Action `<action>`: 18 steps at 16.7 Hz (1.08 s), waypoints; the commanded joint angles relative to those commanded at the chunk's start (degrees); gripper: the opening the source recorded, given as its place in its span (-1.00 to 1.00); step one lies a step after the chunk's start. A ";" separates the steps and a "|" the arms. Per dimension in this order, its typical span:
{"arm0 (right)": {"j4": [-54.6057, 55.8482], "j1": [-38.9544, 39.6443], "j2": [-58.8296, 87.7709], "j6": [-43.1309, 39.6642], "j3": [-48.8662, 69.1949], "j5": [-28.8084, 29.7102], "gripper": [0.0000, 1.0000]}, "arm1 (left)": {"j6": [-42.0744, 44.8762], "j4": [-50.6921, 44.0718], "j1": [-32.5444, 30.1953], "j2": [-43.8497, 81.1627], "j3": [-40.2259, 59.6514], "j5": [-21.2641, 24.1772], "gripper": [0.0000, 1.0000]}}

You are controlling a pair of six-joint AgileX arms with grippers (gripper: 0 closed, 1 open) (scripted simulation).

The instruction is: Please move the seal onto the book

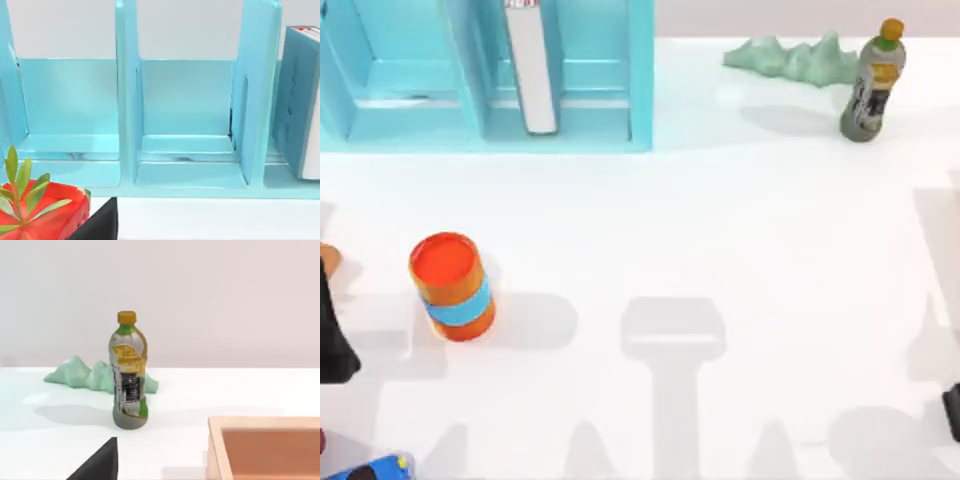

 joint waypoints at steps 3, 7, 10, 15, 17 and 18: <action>0.00 0.00 0.00 0.00 0.00 0.00 1.00 | 0.00 0.48 -0.23 0.57 0.33 -0.09 1.00; 0.00 0.00 0.00 0.00 0.00 0.00 1.00 | -0.16 6.94 -2.93 8.99 4.68 -1.74 1.00; 0.00 0.00 0.00 0.00 0.00 0.00 1.00 | -0.44 15.14 -6.04 21.67 10.14 -4.29 1.00; 0.00 0.00 0.00 0.00 0.00 0.00 1.00 | -1.02 31.80 -12.04 52.77 21.09 -9.92 1.00; 0.00 0.00 0.00 0.00 0.00 0.00 1.00 | -1.19 38.73 -14.58 66.70 25.64 -12.25 1.00; 0.00 0.00 0.00 0.00 0.00 0.00 1.00 | -1.25 42.15 -15.86 73.61 27.90 -13.37 1.00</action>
